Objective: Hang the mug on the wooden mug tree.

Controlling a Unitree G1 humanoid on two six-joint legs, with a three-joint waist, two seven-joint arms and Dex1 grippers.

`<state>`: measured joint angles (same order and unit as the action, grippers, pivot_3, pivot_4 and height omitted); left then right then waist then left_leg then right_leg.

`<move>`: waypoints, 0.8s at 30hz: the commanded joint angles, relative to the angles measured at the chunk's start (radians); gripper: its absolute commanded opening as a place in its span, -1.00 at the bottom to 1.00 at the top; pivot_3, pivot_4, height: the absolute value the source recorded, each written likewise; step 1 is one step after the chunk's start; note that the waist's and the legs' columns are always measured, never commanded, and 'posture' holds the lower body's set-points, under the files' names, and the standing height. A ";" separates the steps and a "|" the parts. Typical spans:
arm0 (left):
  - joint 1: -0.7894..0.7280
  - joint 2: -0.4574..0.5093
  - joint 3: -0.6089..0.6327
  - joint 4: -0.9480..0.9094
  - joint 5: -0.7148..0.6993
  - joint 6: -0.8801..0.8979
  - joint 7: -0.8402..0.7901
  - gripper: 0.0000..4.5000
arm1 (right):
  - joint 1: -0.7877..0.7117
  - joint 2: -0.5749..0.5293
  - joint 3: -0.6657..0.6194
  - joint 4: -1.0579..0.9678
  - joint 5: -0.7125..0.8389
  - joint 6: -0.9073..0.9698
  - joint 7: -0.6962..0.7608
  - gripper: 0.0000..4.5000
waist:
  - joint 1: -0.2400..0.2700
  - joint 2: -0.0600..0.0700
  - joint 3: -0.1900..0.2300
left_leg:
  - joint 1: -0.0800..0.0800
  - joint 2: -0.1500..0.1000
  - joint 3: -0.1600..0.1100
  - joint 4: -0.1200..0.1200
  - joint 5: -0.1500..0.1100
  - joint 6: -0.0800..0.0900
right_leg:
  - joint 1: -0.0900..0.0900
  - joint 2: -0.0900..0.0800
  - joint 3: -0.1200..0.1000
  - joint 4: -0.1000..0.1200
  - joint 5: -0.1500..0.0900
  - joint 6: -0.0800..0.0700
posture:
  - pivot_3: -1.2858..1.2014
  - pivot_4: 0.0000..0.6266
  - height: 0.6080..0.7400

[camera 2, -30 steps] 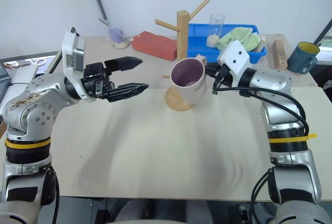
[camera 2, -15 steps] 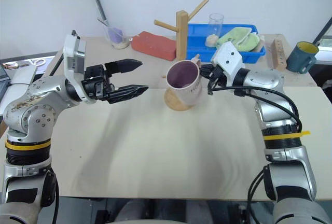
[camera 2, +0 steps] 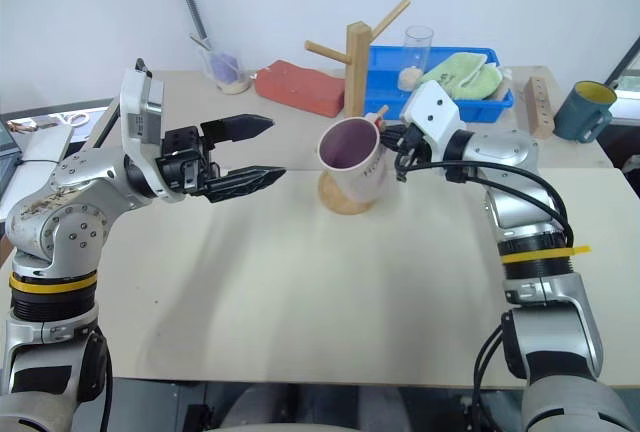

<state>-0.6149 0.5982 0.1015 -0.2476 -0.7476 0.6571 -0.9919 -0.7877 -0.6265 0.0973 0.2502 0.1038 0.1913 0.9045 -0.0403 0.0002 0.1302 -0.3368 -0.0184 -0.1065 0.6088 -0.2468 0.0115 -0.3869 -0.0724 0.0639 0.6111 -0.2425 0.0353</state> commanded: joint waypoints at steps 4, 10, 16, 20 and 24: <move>-0.005 0.015 0.014 -0.024 0.000 -0.018 0.005 1.00 | -0.033 0.002 -0.024 -0.003 0.005 -0.011 -0.003 -0.38 | -0.001 0.000 0.000 | 0.000 0.000 0.000 0.000 0.000 0.000 | 0.000 0.000 0.000 0.000 0.000 0.000 | 0.03 -0.52 1.00; -0.005 0.012 0.012 -0.024 -0.001 -0.019 0.004 1.00 | -0.031 -0.004 -0.035 -0.019 0.012 -0.005 -0.003 0.56 | -0.002 0.000 0.000 | 0.000 0.000 0.000 0.000 0.000 0.000 | 0.000 0.000 0.000 0.000 0.000 0.000 | 0.03 -0.52 1.00; -0.010 0.011 0.010 -0.014 0.003 -0.023 0.001 1.00 | -0.014 -0.031 -0.066 -0.073 0.037 0.032 0.017 0.99 | -0.002 0.000 0.000 | 0.000 0.000 0.000 0.000 0.000 0.000 | 0.000 0.000 0.000 0.000 0.000 0.000 | 0.03 -0.52 1.00; -0.009 0.017 0.012 -0.001 0.014 -0.031 -0.001 1.00 | 0.035 -0.083 -0.103 -0.175 0.079 0.100 0.043 0.99 | 0.002 0.000 0.000 | 0.000 0.000 0.000 0.000 0.000 0.000 | 0.000 0.000 0.000 0.000 0.000 0.000 | 0.03 -0.52 1.00; -0.020 0.051 0.030 0.038 0.033 -0.041 -0.020 1.00 | 0.129 -0.167 -0.188 -0.338 0.172 0.224 0.075 0.99 | 0.004 0.000 0.000 | 0.000 0.000 0.000 0.000 0.000 0.000 | 0.000 0.000 0.000 0.000 0.000 0.000 | 0.03 -0.52 1.00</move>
<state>-0.6186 0.6253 0.0999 -0.2126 -0.7236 0.6432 -0.9988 -0.6625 -0.7613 -0.0253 0.0053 0.2212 0.3610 0.9657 -0.0366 0.0001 0.1304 -0.3374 -0.0185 -0.1066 0.6085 -0.2468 0.0115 -0.3872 -0.0726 0.0636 0.6111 -0.2426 0.0355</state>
